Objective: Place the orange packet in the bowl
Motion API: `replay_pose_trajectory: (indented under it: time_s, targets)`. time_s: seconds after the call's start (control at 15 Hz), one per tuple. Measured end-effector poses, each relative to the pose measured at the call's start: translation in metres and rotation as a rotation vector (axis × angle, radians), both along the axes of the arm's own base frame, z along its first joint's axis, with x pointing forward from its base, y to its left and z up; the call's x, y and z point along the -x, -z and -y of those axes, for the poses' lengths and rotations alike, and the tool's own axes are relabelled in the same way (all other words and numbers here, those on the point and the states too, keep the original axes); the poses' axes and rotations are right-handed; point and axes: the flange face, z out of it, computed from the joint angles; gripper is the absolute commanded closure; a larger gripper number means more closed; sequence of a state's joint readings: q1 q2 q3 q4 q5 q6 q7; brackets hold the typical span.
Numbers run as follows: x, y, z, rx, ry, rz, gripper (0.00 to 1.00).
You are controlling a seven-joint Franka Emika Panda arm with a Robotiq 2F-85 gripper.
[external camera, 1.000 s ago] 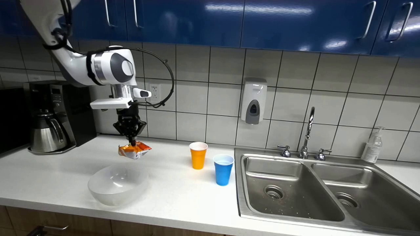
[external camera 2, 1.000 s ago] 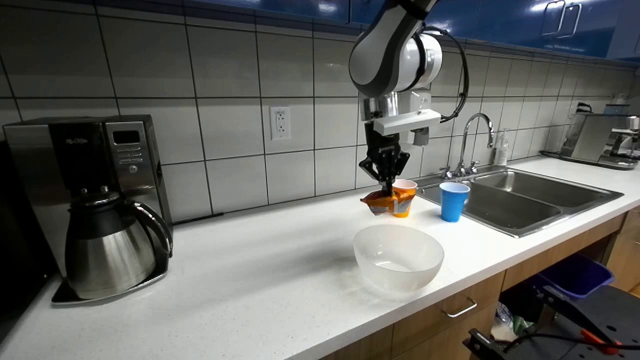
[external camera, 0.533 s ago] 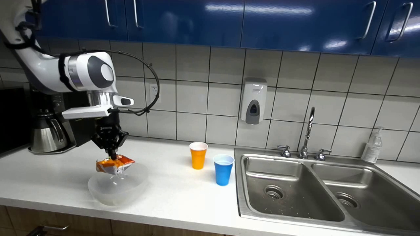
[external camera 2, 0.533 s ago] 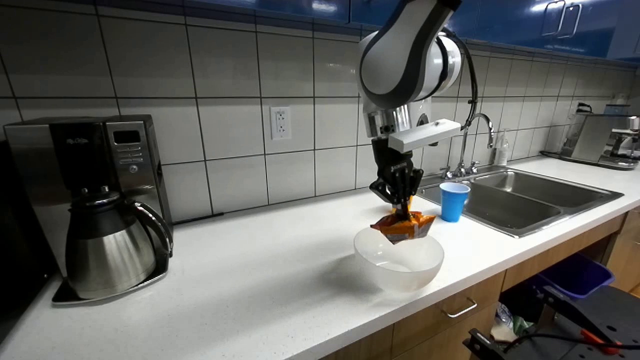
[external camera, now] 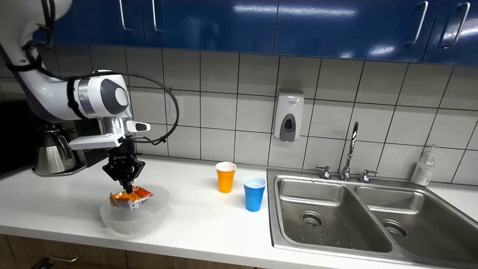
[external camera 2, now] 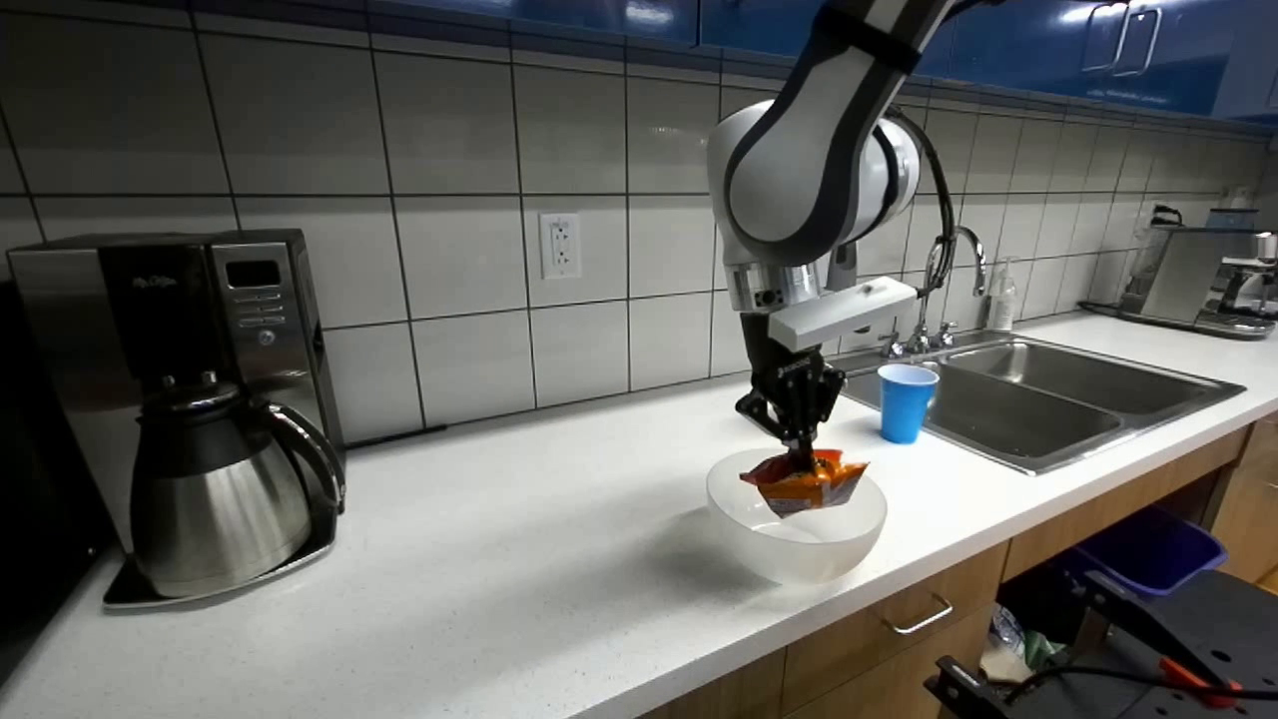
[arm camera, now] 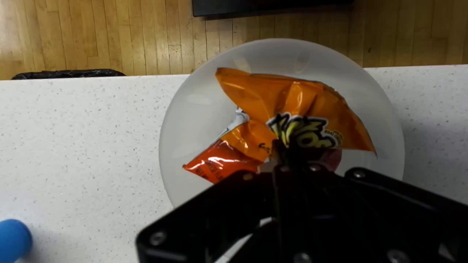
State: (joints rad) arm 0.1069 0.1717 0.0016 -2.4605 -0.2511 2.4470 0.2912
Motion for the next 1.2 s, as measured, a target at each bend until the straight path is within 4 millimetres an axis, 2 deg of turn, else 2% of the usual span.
replay_pose_trajectory:
  time_s: [0.27, 0.33, 0.4, 0.6, 0.8, 1.0, 1.07, 1.2]
  targets:
    - [-0.002, 0.025, -0.003, 0.016, 0.026, 0.014, 1.0]
    - [-0.002, 0.031, -0.004, 0.018, 0.035, 0.013, 0.74]
    - [-0.003, 0.036, -0.003, 0.021, 0.045, 0.01, 0.72]
    - [-0.011, 0.041, 0.0, 0.026, 0.058, 0.01, 0.5]
    - [-0.017, 0.035, 0.001, 0.024, 0.066, 0.024, 0.28]
    - [-0.019, 0.015, 0.003, 0.014, 0.054, 0.013, 0.06]
    - [-0.018, 0.004, 0.004, 0.006, 0.045, 0.011, 0.01]
    - [-0.013, -0.019, 0.006, -0.008, 0.024, 0.01, 0.0]
